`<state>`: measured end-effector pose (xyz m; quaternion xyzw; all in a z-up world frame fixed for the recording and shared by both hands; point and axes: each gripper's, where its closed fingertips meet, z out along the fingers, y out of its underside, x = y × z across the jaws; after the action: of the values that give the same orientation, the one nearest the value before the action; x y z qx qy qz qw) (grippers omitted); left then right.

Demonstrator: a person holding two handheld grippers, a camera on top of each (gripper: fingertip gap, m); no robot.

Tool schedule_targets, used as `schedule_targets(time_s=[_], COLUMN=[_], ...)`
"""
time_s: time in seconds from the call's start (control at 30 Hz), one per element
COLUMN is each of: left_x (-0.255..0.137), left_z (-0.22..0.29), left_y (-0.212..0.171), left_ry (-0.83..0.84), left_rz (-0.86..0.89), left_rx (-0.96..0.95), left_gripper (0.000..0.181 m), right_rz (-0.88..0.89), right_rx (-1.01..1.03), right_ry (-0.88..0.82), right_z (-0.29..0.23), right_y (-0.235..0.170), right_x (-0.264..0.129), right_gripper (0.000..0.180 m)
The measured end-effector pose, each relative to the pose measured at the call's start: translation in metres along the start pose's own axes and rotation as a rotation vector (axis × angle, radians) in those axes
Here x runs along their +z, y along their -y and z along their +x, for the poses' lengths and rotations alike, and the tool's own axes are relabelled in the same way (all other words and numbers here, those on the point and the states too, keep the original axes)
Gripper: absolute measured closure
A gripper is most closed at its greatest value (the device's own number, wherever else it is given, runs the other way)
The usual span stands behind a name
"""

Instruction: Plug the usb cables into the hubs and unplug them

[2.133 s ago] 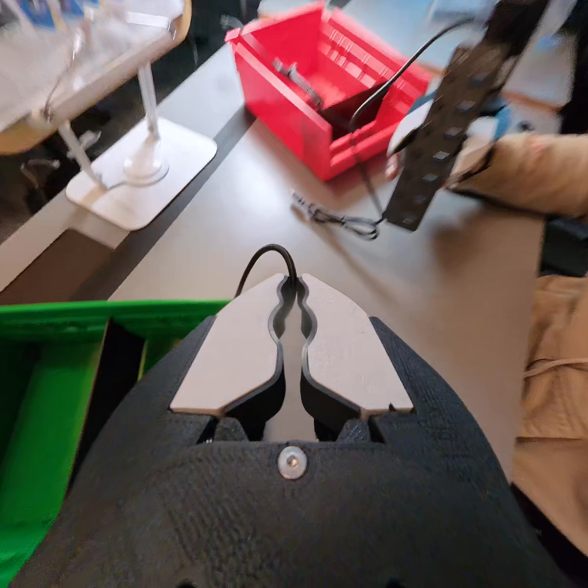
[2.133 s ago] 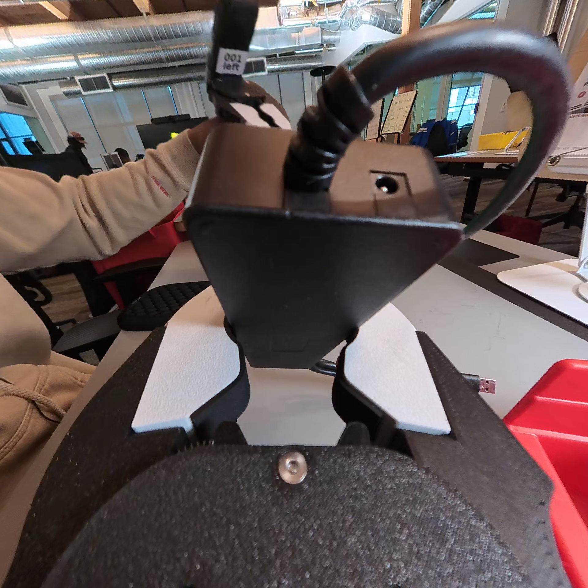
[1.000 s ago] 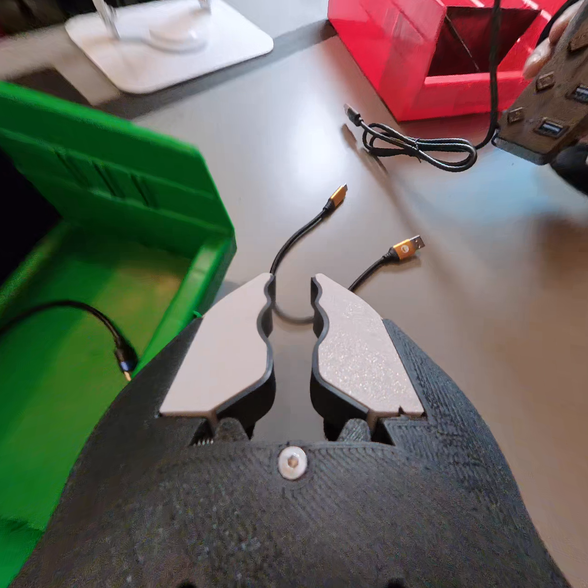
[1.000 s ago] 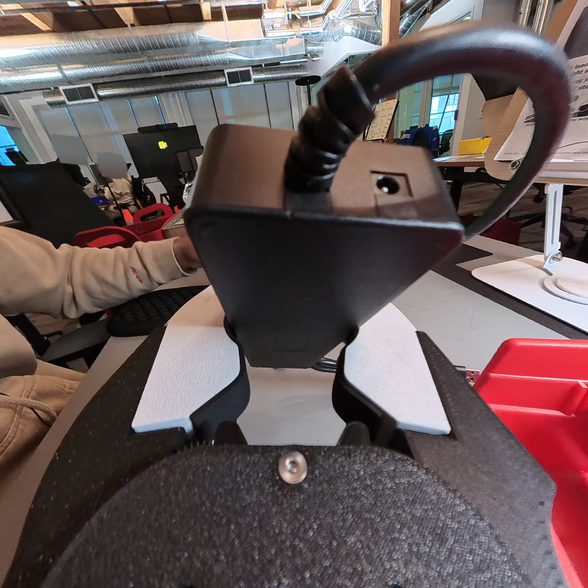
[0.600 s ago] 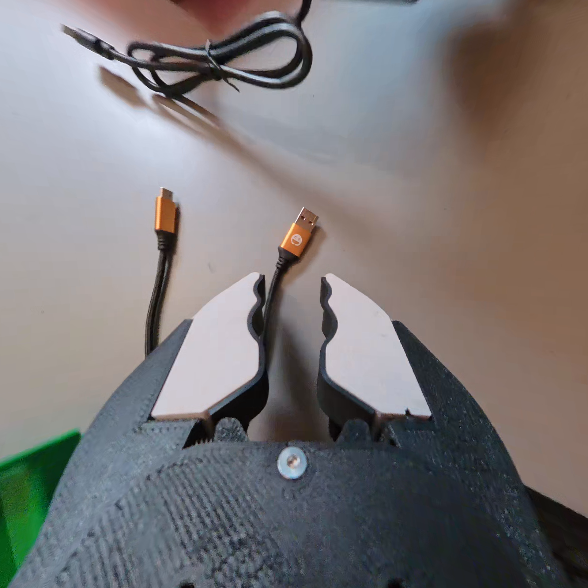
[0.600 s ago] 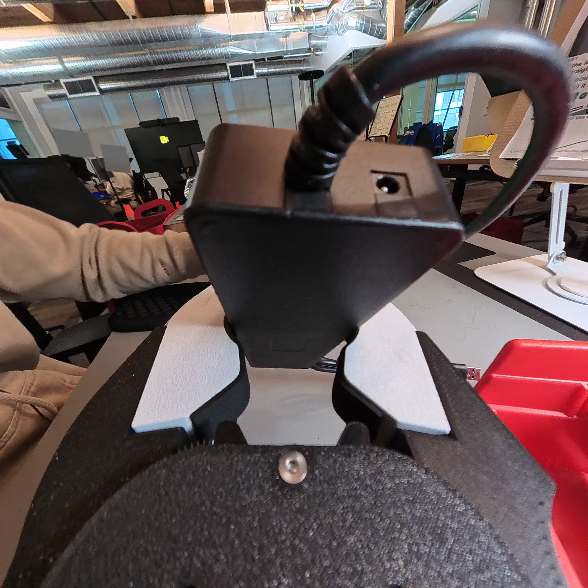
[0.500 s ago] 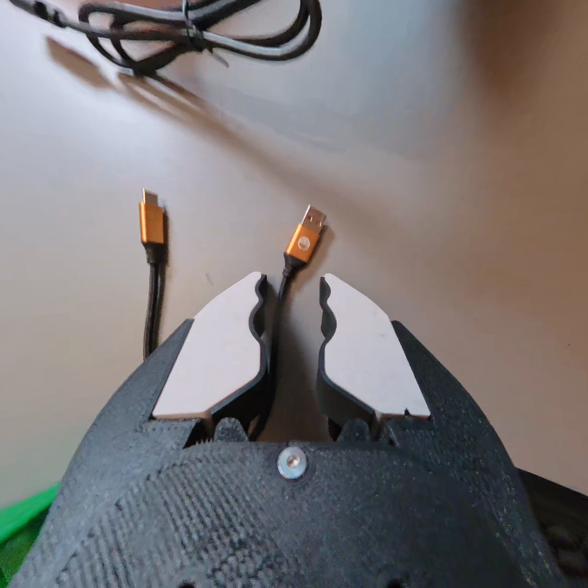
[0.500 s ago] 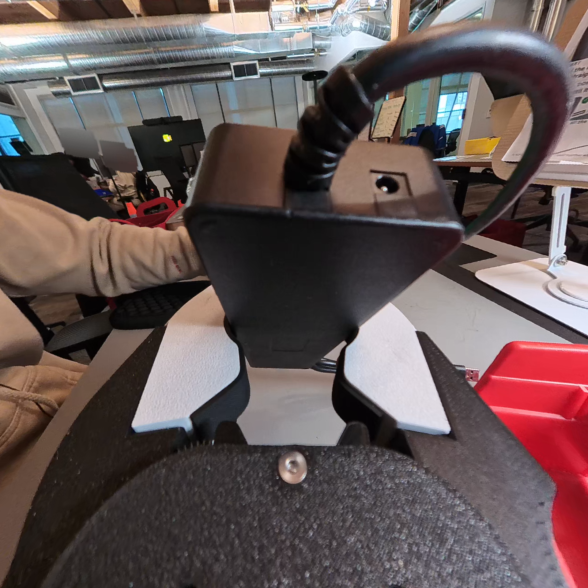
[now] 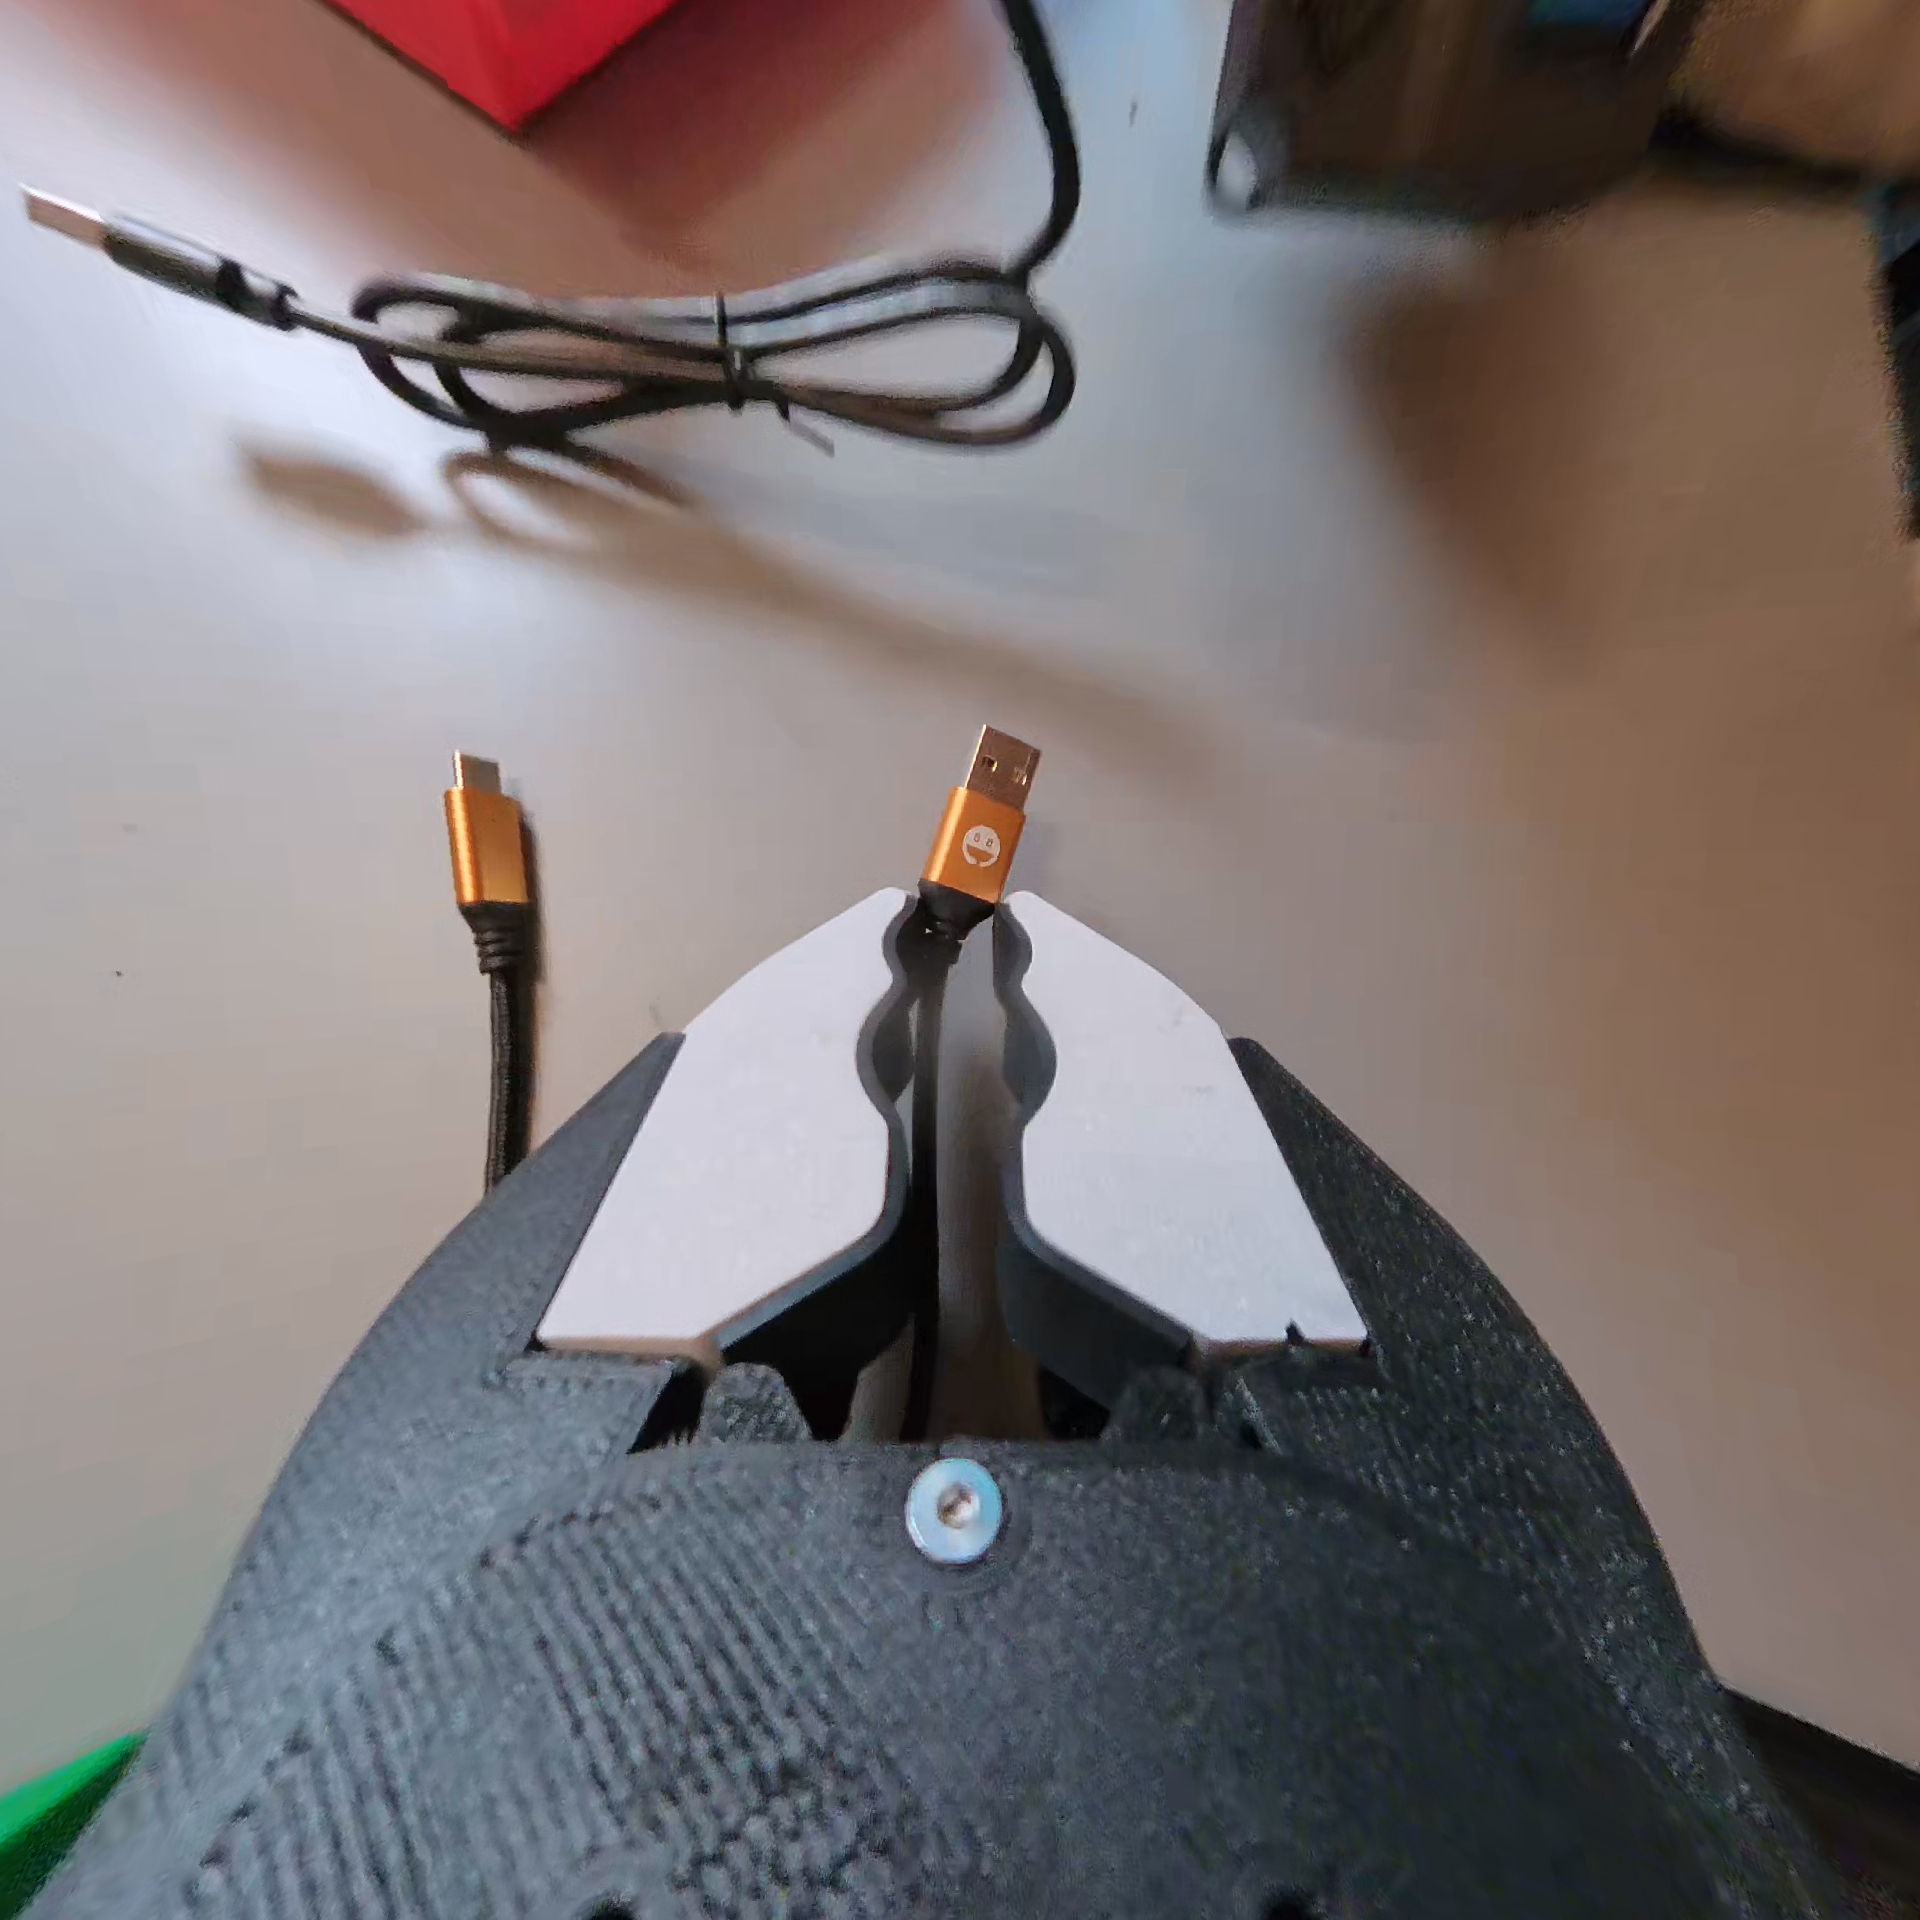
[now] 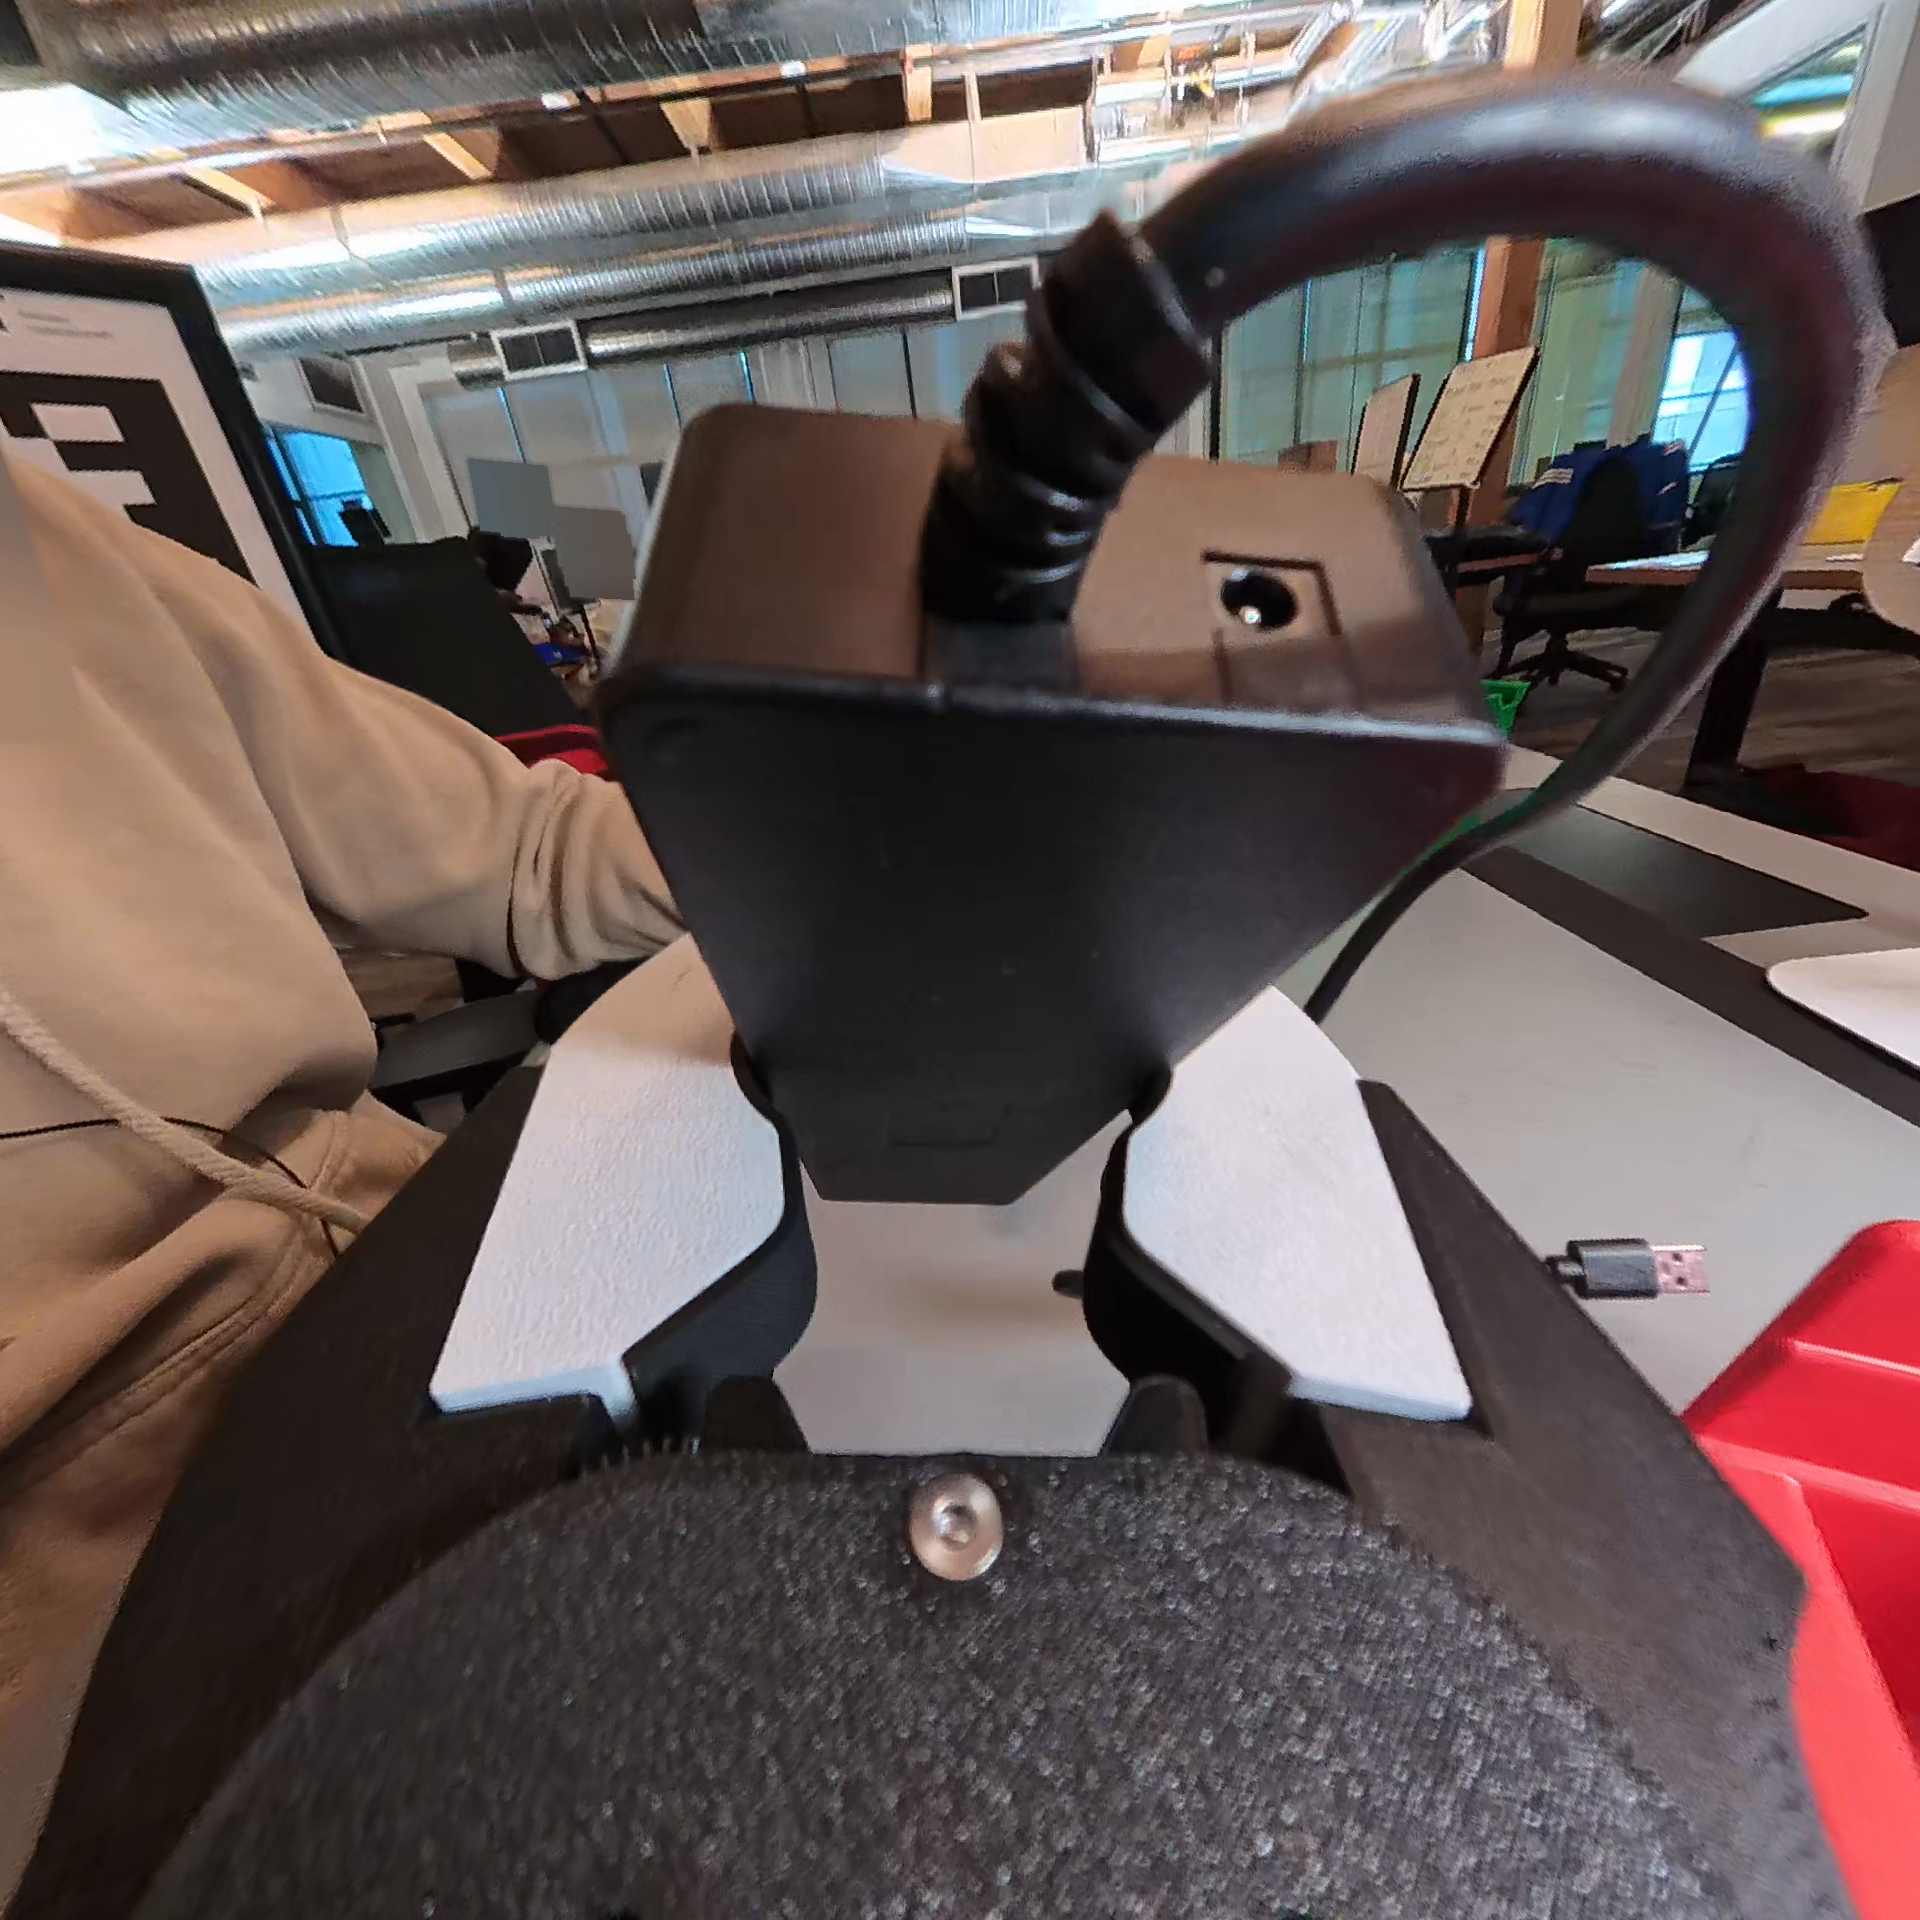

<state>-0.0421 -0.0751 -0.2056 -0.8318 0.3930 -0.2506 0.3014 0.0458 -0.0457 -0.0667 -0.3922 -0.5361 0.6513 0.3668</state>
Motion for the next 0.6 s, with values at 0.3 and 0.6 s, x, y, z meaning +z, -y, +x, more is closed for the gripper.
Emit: schedule_targets(time_s=[0.3,0.6], left_x=[-0.036,-0.025], left_z=[0.055,0.064], left_y=[0.065,0.085], left_ry=[-0.266,-0.242], left_rz=[0.324,0.225], left_rx=[-0.066,-0.127], left_gripper=[0.168,0.168], right_rz=[-0.135,-0.339], right_rx=[-0.046,-0.170], right_ry=[-0.018,-0.061], right_z=[-0.003,-0.009], right_y=[-0.023,-0.055], right_x=[0.012,0.028], right_gripper=[0.116,0.116])
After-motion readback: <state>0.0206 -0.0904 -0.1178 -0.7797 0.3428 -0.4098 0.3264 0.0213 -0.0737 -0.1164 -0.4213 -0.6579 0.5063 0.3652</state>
